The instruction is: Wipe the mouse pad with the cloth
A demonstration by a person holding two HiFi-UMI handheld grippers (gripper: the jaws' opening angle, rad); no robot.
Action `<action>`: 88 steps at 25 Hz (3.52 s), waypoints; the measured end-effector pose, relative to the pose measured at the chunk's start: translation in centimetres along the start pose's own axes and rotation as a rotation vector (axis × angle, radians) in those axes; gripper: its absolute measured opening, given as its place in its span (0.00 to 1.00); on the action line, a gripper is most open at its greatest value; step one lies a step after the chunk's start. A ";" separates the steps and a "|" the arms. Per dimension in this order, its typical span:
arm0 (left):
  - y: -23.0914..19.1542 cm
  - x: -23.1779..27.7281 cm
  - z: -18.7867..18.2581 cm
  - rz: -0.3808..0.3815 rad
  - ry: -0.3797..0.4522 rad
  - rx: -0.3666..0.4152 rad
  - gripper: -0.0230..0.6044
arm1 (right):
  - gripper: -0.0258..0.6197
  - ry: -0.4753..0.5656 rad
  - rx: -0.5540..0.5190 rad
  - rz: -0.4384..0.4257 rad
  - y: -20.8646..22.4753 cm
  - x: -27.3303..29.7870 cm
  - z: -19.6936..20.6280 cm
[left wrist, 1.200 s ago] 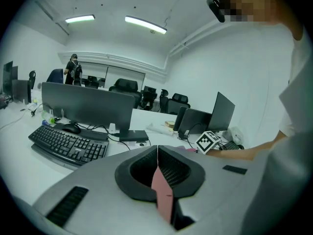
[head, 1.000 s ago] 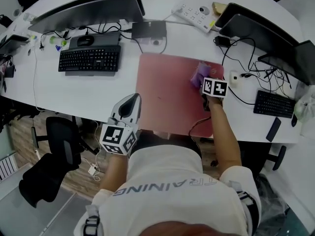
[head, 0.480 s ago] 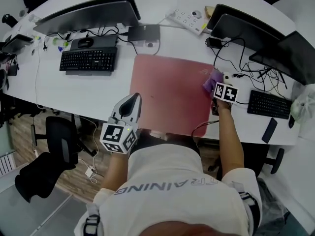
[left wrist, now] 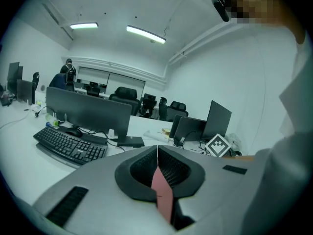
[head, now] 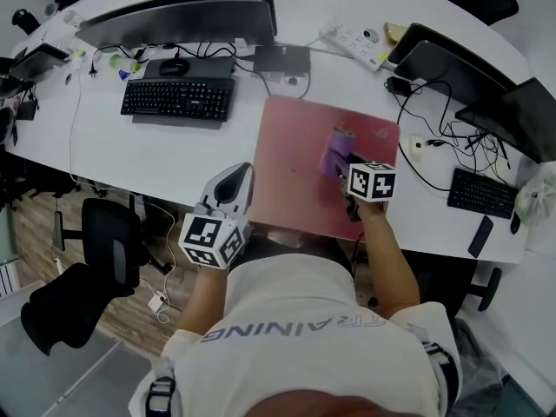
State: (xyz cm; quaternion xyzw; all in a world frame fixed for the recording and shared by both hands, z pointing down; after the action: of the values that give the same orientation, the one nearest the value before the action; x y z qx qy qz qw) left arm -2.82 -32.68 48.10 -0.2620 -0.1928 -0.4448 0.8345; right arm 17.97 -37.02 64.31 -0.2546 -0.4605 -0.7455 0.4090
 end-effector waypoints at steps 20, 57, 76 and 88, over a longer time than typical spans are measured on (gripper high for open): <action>-16.8 -11.1 4.5 -0.069 -0.017 -0.069 0.09 | 0.19 -0.270 -0.099 -0.032 -19.9 20.3 3.4; 8.2 -0.8 1.2 0.073 0.059 0.022 0.09 | 0.19 -0.150 0.157 0.361 16.3 -8.0 13.1; -1.3 -8.3 3.5 0.005 0.021 0.002 0.09 | 0.19 0.013 0.050 0.041 -6.1 -2.4 8.4; -13.4 -18.9 8.7 -0.096 0.004 -0.052 0.09 | 0.19 -0.141 -0.133 -0.126 -26.7 14.0 10.4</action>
State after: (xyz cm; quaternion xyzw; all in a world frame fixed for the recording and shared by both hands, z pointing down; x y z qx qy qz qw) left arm -24.90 -21.49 48.05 -0.2731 -0.1917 -0.4896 0.8056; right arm -12.06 -26.49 66.77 -0.3036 -0.4528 -0.7789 0.3101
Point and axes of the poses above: the fingertips, and each gripper's own axes: x forward along the fingers, y to its right, z out of its underside, the point moved 1 cm from there along -x, backward along the fingers, and after that the axes turned 12 degrees about -y, right-handed, at the moved point
